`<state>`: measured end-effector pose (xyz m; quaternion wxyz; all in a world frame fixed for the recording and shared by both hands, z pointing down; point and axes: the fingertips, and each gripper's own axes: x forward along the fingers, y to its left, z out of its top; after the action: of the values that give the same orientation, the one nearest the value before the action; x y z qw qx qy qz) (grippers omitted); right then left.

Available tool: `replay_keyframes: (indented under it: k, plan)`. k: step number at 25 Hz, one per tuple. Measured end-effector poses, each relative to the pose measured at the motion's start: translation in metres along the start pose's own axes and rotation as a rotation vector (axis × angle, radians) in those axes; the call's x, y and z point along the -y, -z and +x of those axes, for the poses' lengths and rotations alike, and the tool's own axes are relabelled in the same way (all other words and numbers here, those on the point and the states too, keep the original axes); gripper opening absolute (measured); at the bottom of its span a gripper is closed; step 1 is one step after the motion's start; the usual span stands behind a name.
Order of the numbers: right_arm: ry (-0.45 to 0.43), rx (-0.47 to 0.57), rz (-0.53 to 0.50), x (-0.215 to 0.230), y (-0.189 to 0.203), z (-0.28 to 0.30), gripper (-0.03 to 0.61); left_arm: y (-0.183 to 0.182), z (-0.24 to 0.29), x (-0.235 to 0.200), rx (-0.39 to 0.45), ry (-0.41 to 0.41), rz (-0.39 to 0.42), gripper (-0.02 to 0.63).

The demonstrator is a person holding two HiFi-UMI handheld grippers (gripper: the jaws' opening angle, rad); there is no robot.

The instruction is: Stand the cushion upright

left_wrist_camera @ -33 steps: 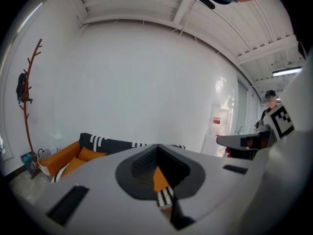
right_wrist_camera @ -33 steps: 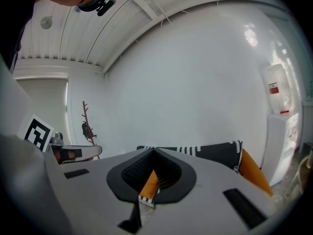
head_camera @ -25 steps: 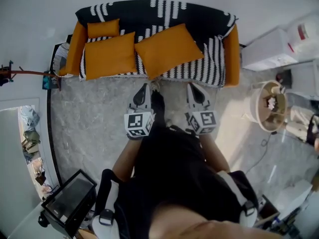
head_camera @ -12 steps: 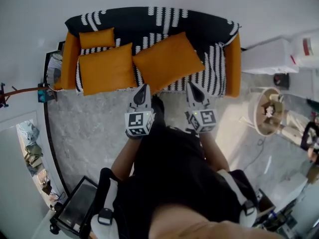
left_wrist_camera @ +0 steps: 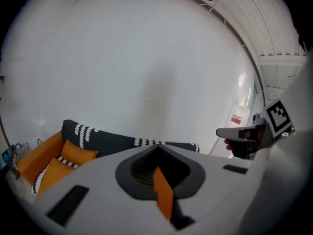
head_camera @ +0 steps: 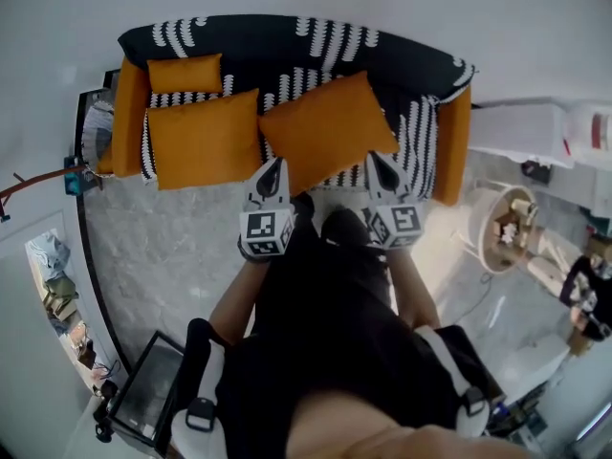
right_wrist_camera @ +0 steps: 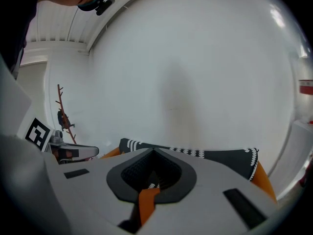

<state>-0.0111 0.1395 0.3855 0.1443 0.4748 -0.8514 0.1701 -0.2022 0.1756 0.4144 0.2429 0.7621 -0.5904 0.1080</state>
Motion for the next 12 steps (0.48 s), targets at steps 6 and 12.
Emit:
replay_keyframes:
  k: [6, 12]
  plan:
    - [-0.030, -0.041, -0.029, 0.036, 0.001, 0.031, -0.008, 0.012, 0.025, -0.018, -0.032, -0.079, -0.046, -0.006]
    - [-0.116, -0.119, -0.054, 0.071, 0.014, 0.068, -0.008, 0.031, 0.054, -0.031, -0.074, -0.199, -0.099, -0.006]
